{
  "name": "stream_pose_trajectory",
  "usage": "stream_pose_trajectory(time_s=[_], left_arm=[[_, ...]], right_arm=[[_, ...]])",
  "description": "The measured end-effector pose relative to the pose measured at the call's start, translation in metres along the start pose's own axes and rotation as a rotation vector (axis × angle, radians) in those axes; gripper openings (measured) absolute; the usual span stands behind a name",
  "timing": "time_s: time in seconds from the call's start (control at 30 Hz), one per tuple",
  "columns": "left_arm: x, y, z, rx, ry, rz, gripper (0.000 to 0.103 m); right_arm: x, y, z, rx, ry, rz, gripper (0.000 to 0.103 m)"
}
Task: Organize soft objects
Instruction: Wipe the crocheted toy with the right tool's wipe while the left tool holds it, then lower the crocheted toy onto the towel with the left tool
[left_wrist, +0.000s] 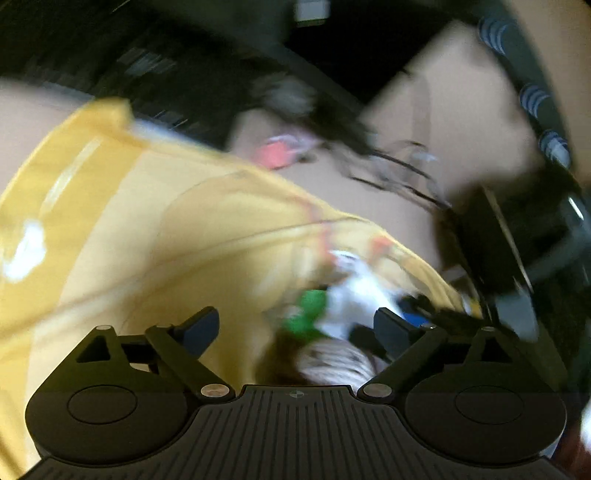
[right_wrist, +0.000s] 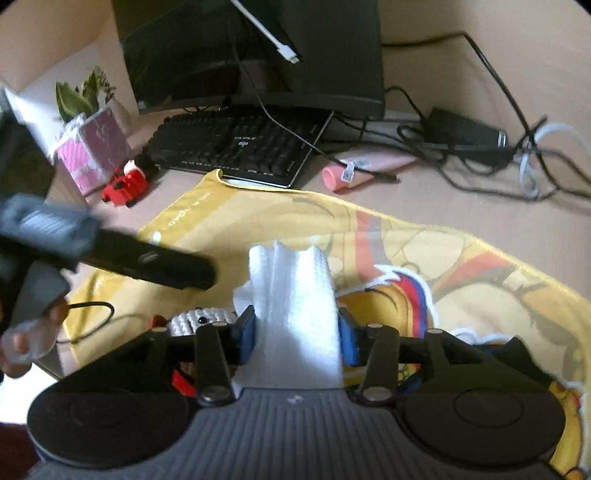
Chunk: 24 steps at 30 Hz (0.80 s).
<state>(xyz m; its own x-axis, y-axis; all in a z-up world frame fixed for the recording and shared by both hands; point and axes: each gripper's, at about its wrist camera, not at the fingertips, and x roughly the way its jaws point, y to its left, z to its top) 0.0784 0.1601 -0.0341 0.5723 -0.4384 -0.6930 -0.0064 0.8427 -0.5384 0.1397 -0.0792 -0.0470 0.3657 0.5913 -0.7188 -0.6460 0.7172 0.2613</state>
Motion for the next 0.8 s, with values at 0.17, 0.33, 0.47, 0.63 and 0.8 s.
stream_pose_trajectory(time_s=[0.17, 0.33, 0.47, 0.63, 0.8], left_arm=[[-0.002, -0.068, -0.027, 0.507, 0.026, 0.117, 0.098], [0.036, -0.11, -0.068, 0.889, 0.064, 0.293, 0.098], [0.058, -0.108, -0.09, 1.028, 0.059, 0.407, 0.098], [0.05, -0.092, -0.083, 0.938, 0.015, 0.357, 0.098], [0.039, -0.07, -0.05, 0.644, 0.029, 0.257, 0.076]], right_arm=[[-0.009, -0.007, 0.002, 0.065, -0.025, 0.001, 0.008], [-0.009, -0.022, 0.007, 0.147, -0.039, 0.004, 0.008], [-0.025, -0.033, 0.009, 0.201, -0.08, 0.002, 0.008], [-0.044, -0.037, 0.014, 0.26, -0.124, 0.071, 0.008], [-0.036, -0.016, 0.011, 0.278, -0.075, 0.287, 0.008]])
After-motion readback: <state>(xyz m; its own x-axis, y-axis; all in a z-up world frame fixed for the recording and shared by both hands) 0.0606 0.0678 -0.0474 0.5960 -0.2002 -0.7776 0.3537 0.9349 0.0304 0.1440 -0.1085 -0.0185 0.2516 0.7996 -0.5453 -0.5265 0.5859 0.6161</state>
